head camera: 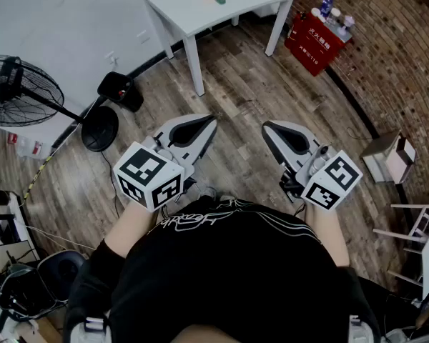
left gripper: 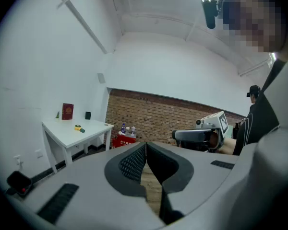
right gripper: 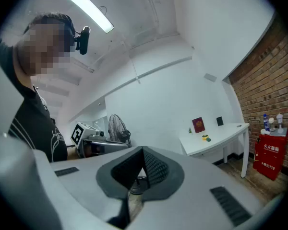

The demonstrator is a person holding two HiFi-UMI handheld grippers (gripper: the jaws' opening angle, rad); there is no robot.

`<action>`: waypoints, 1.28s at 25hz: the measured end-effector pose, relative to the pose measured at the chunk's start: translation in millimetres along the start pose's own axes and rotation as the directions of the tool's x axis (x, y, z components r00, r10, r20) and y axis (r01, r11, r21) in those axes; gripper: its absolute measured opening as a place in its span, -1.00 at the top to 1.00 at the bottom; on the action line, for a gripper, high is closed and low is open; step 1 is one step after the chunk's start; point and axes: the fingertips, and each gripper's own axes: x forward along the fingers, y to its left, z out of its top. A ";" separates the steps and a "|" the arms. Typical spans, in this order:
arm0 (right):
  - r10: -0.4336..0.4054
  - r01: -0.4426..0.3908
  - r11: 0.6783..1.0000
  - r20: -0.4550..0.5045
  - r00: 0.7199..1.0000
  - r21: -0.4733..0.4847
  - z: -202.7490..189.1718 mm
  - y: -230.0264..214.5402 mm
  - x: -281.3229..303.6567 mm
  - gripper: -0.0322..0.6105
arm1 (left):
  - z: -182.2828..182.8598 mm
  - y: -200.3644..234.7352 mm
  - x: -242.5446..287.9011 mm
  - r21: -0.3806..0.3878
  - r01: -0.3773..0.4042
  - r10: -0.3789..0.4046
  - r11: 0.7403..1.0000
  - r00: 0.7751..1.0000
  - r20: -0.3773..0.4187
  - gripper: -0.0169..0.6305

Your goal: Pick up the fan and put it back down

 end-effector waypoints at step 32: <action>-0.197 0.199 0.971 0.026 0.980 -0.134 30.0 -88.9 -33.1 -0.07 | 15.5 17.0 52.2 0.021 -0.002 0.002 1.000 1.000 0.020 0.84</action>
